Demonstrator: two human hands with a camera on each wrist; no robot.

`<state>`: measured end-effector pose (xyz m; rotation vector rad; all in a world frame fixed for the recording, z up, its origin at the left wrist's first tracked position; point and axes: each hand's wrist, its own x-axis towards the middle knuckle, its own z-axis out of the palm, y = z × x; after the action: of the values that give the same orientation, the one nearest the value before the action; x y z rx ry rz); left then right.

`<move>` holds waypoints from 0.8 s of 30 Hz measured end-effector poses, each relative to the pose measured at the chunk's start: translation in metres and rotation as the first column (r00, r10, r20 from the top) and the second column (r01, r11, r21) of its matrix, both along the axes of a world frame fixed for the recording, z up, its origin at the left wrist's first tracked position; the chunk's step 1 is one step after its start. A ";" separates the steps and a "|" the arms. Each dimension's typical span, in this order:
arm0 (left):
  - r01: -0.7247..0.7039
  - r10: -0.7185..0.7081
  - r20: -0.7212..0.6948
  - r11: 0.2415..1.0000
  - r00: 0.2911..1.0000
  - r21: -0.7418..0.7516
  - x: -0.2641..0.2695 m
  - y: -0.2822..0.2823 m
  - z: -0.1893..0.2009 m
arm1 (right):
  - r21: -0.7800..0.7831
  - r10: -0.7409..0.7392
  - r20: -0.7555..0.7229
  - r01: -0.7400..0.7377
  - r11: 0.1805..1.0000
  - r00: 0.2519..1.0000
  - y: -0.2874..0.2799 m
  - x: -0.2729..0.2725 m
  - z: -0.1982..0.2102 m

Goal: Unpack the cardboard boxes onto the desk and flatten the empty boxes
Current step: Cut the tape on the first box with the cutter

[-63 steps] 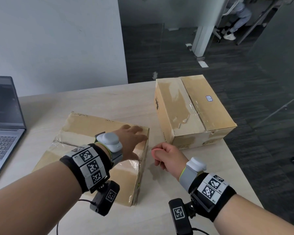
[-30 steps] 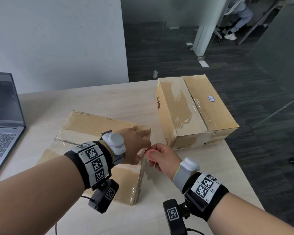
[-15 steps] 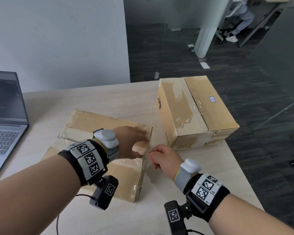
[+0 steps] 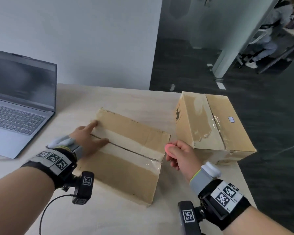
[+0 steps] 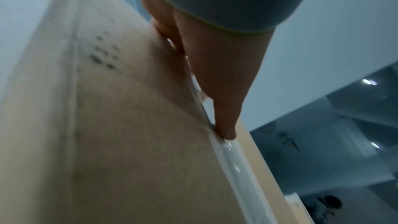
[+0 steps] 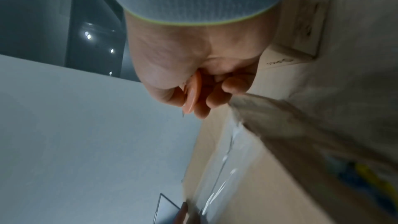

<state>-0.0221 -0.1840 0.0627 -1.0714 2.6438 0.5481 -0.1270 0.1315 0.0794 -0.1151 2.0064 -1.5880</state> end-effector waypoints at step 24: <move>-0.012 0.557 0.002 0.013 0.831 1.000 0.096 0.053 0.018 | -0.033 0.403 -0.056 -0.405 0.914 0.913 -0.137 0.080 0.012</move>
<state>0.0743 -0.1315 0.0802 -0.9463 1.2938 2.4574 -0.0471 -0.0055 0.0910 -0.5549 1.8328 -1.3695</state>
